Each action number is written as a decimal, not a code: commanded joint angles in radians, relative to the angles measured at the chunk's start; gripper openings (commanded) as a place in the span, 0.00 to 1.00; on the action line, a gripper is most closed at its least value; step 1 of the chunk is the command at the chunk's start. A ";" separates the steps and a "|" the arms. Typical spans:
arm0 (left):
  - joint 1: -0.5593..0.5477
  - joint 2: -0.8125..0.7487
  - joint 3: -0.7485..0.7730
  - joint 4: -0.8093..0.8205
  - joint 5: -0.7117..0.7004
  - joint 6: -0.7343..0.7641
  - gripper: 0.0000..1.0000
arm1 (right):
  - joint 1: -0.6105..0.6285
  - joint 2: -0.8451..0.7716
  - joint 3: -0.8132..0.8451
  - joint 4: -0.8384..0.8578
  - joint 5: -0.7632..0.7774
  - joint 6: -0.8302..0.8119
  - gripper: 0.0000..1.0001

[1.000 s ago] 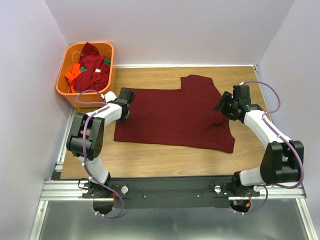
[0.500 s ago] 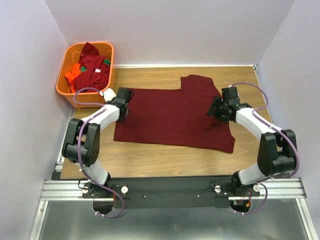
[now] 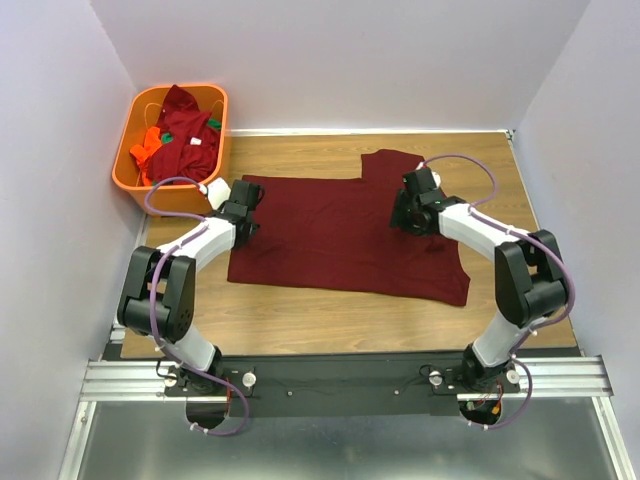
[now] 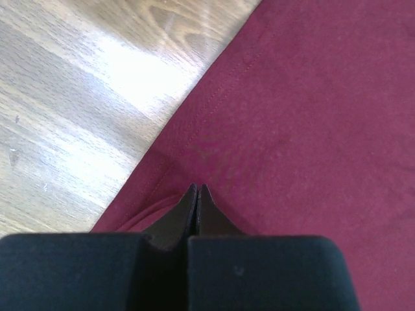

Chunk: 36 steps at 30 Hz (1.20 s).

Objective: Fold and stack the t-shirts
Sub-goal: Fold the tshirt

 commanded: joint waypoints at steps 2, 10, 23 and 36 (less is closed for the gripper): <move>0.001 -0.046 -0.028 0.050 -0.002 0.029 0.00 | 0.060 0.082 0.055 0.015 0.092 0.012 0.59; 0.001 -0.054 -0.050 0.071 0.001 0.037 0.00 | 0.112 0.156 0.107 0.015 0.139 0.035 0.51; 0.001 -0.052 -0.062 0.082 0.007 0.037 0.00 | 0.139 0.214 0.144 0.015 0.168 0.054 0.37; 0.001 -0.074 -0.079 0.081 0.007 0.037 0.00 | 0.154 0.206 0.133 0.015 0.185 0.067 0.19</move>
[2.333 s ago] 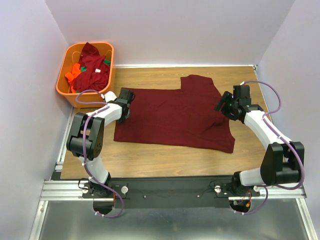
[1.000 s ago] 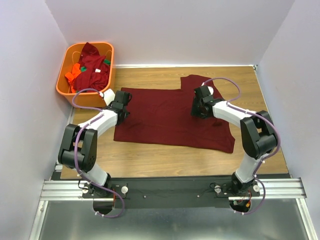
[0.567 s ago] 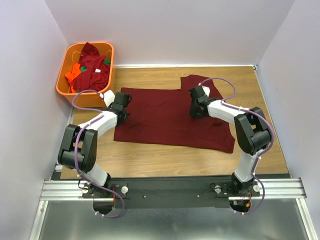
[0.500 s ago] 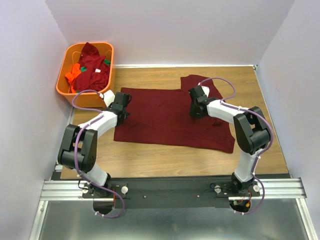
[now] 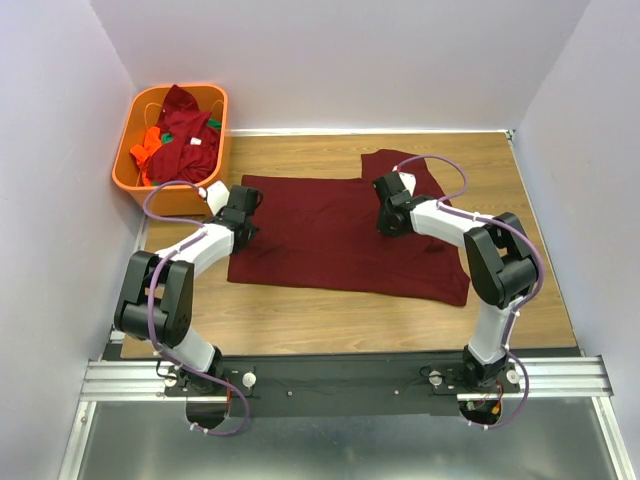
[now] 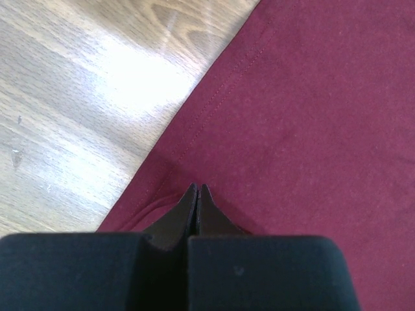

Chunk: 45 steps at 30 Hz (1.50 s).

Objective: Fold and stack the t-shirts
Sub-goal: Fold the tshirt

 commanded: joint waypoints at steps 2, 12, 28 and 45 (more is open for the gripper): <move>0.001 -0.039 -0.018 0.012 0.002 0.009 0.00 | 0.013 -0.004 0.003 0.004 0.058 0.024 0.14; 0.001 -0.061 -0.028 0.002 -0.014 -0.004 0.00 | 0.013 -0.138 -0.044 -0.004 0.121 0.026 0.01; 0.011 -0.092 -0.025 -0.046 -0.053 -0.042 0.00 | 0.013 -0.180 -0.029 -0.019 0.164 0.001 0.01; 0.062 -0.093 -0.033 -0.052 -0.081 -0.039 0.00 | 0.013 -0.134 0.002 -0.021 0.174 0.003 0.01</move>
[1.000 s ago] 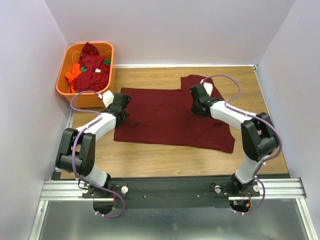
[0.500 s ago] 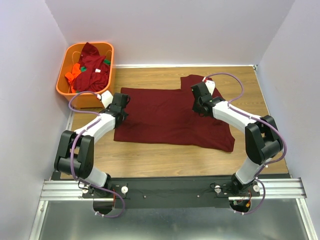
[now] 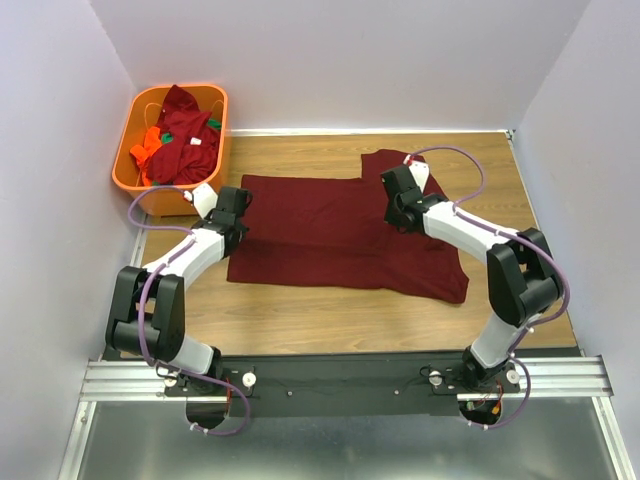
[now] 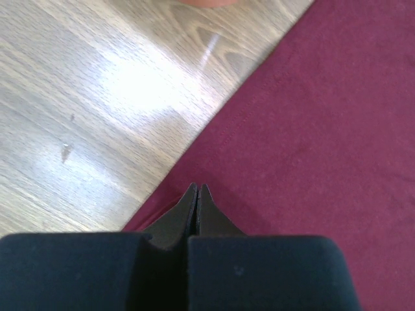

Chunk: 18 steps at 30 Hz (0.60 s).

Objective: Fold and stack the t-shirts
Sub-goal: Fold the tshirt

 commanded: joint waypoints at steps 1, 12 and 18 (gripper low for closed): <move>0.019 0.009 0.002 -0.010 -0.052 -0.008 0.00 | 0.007 0.030 0.035 -0.005 0.046 -0.003 0.01; 0.030 0.098 0.053 0.004 -0.035 -0.024 0.00 | 0.007 0.102 0.081 0.006 0.047 -0.029 0.01; 0.042 0.117 0.078 0.016 -0.023 -0.023 0.01 | 0.007 0.129 0.098 0.038 0.015 -0.058 0.05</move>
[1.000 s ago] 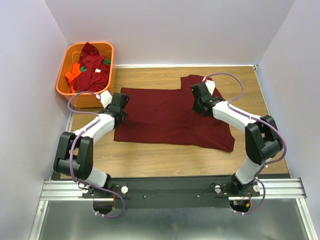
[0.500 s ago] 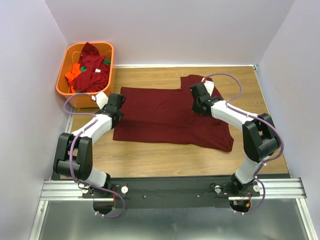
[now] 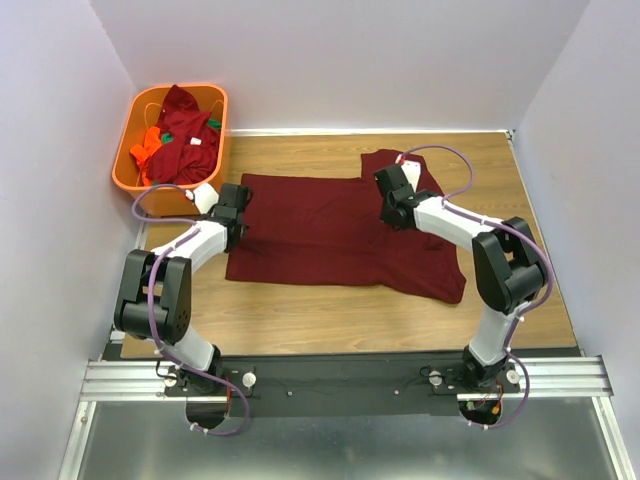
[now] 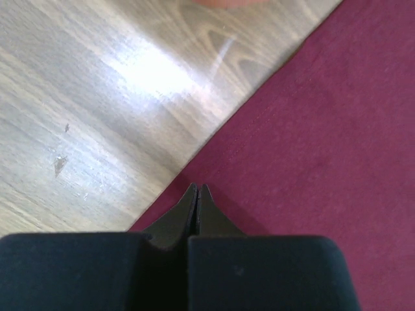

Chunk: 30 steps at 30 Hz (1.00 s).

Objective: Fold and stack the t-shirts
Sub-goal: Fold the tshirt

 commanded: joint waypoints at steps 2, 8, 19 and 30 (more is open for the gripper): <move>0.019 0.010 0.038 0.030 -0.006 -0.008 0.05 | 0.007 0.032 0.045 0.034 0.002 -0.037 0.09; 0.020 -0.054 0.017 0.076 0.031 0.020 0.54 | 0.007 0.002 0.035 0.036 -0.004 -0.051 0.55; -0.001 -0.228 -0.154 0.175 0.197 0.063 0.61 | -0.212 -0.274 -0.180 -0.021 -0.095 0.011 0.50; -0.093 -0.226 -0.217 0.258 0.318 0.084 0.61 | -0.325 -0.258 -0.307 -0.029 -0.098 0.023 0.50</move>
